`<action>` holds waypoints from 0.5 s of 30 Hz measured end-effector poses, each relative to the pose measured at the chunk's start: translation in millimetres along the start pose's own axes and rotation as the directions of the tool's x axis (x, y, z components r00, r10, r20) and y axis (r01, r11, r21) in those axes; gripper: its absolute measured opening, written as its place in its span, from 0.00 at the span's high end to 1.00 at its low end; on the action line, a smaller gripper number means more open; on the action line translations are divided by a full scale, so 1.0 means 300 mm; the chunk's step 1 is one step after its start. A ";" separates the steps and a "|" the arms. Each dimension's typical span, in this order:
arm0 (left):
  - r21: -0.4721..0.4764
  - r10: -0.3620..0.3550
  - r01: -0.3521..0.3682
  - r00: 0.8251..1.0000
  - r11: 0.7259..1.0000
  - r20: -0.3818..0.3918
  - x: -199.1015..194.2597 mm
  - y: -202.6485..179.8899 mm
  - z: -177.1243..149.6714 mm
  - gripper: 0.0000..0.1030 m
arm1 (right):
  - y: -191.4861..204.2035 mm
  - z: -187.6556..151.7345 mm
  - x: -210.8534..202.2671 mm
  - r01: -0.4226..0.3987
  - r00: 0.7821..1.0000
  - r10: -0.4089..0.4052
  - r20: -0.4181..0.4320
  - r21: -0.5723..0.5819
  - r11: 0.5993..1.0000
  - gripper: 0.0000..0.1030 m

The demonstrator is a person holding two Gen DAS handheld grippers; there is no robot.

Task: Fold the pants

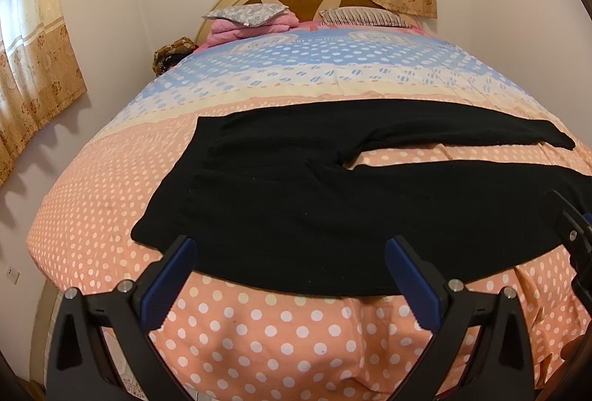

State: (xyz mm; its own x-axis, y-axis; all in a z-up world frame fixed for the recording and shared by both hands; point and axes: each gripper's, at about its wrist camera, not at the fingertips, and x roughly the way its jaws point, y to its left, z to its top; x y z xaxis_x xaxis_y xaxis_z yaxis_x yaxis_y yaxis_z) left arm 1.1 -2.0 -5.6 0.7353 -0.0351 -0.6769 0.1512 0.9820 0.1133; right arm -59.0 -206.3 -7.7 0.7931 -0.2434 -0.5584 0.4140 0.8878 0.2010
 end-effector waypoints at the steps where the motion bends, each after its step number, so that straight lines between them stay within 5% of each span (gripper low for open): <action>1: 0.000 0.000 0.000 1.000 1.000 0.000 0.001 0.000 0.000 0.00 | 0.000 -0.001 0.002 0.000 1.000 0.000 0.000 0.000 1.000 0.01; 15: 0.002 0.001 -0.001 1.000 1.000 -0.001 0.002 0.003 -0.002 0.00 | 0.006 -0.013 0.007 0.003 1.000 -0.003 -0.005 0.004 1.000 0.01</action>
State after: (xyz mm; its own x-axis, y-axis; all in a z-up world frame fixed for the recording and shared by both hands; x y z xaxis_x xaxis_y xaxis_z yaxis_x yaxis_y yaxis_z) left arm 1.2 -1.1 -6.2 0.7348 -0.0340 -0.6775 0.1516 0.9817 0.1152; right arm -58.3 -203.8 -11.6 0.7897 -0.2439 -0.5630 0.4181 0.8855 0.2029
